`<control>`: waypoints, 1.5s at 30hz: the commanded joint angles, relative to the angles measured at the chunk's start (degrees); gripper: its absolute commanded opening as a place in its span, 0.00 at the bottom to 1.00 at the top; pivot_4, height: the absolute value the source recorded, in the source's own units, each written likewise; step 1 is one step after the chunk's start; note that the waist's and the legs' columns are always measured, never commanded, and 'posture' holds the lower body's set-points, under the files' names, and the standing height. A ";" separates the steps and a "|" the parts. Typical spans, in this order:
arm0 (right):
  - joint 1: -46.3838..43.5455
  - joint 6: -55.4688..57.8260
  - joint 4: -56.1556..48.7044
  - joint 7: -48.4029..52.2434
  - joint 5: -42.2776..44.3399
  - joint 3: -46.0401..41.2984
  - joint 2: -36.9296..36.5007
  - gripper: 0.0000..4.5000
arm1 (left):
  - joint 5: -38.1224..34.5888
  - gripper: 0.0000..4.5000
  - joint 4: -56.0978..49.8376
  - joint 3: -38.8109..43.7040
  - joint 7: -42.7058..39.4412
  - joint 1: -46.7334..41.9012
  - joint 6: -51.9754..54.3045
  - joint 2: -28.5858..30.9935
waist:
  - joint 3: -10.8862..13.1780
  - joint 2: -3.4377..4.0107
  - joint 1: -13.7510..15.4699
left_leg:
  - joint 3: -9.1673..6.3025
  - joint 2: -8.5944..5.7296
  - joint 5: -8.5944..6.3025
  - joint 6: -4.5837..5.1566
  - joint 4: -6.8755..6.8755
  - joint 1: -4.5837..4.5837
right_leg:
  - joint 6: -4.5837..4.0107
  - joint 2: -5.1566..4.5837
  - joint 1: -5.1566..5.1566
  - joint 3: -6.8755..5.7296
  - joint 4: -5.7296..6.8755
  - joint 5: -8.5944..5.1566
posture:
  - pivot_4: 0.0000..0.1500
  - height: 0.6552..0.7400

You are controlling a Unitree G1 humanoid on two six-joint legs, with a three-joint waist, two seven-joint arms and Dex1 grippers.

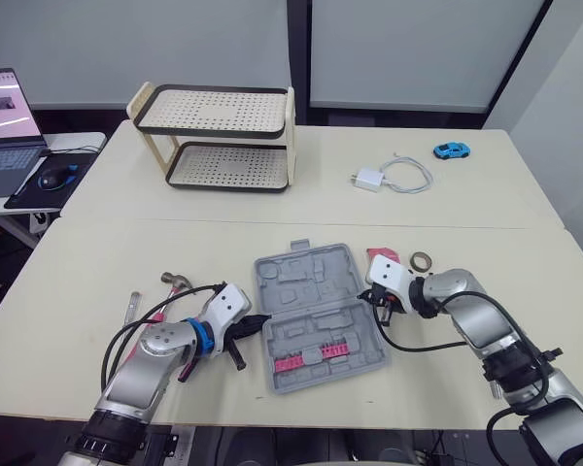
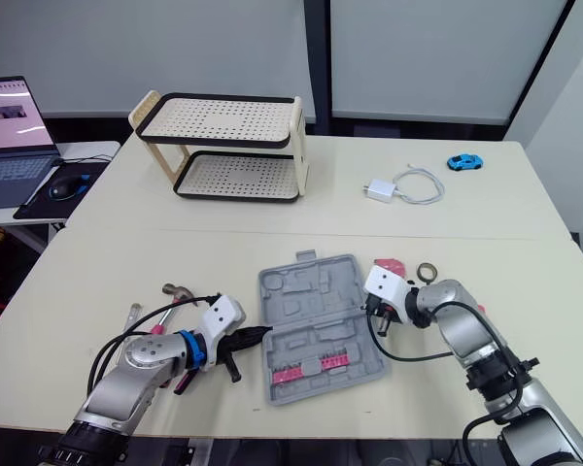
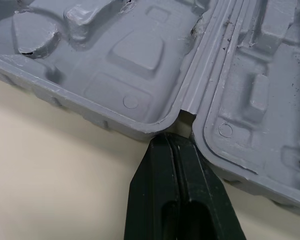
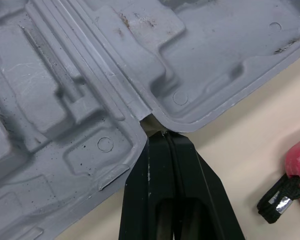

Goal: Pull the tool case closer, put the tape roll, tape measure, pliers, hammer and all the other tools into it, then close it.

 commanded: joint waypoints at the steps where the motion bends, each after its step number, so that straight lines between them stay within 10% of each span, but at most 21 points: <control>1: 1.87 2.08 -5.24 1.23 2.08 -0.52 -0.39 0.00 | 0.50 0.00 0.43 -2.32 -2.62 -1.50 -2.48 -0.65 | 0.00 0.00 0.05 | 0.00 -0.01 0.00 0.00 0.00 -0.01 | 0.00 0.00 0.00 0.00 0.00 0.00 | 1.00 0.94; 45: 22.10 23.27 -33.52 -6.04 11.58 -3.21 -6.25 0.00 | 2.08 0.00 -5.27 -6.49 -14.12 3.57 -3.95 4.00 | -0.01 0.00 0.27 | -0.05 -0.01 0.00 0.00 -0.02 -0.04 | 0.01 0.01 0.00 -0.04 -0.04 -0.02 | 1.00 0.94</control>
